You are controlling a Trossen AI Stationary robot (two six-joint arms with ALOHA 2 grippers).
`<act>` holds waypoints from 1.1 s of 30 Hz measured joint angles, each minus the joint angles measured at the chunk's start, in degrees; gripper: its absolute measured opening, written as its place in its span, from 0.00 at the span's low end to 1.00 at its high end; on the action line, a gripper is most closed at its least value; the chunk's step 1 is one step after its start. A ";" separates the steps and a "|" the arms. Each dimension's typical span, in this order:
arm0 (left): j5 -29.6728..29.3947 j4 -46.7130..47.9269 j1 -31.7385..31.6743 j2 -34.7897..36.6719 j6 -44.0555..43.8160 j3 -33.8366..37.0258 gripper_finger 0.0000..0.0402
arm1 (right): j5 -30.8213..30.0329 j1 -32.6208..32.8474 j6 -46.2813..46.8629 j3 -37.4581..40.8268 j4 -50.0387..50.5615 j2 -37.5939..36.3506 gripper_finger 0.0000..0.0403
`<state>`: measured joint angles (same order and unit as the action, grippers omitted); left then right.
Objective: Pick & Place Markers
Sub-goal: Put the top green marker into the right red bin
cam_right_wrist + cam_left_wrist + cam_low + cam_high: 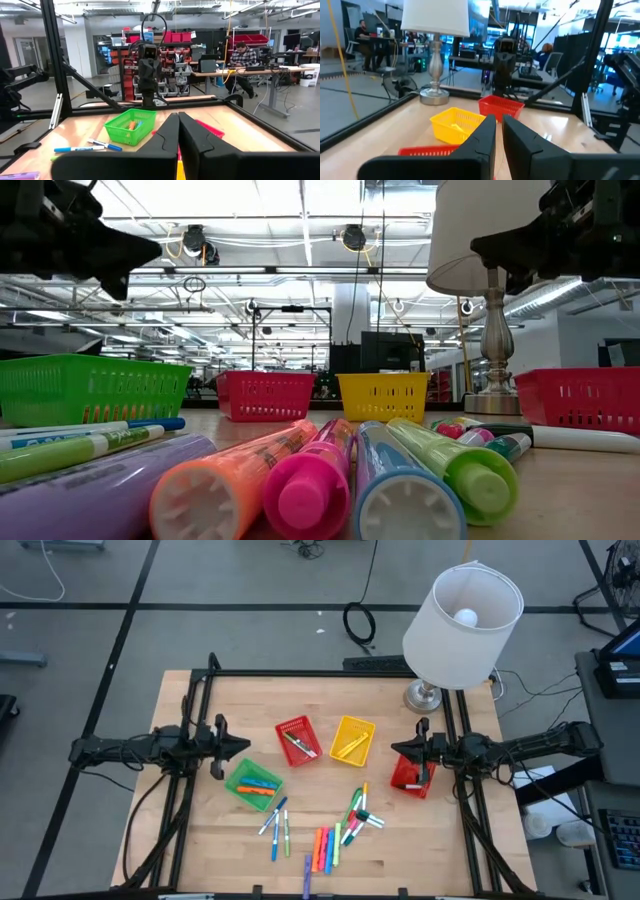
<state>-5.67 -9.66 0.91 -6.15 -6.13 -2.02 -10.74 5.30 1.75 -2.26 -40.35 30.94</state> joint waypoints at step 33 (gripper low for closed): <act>2.32 1.78 -0.01 0.00 -0.38 0.02 0.09 | -5.68 0.02 1.50 0.02 0.80 0.02 0.00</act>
<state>-3.35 -7.88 0.90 -6.15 -6.51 -2.00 -16.42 5.32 3.25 -2.24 -39.55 30.96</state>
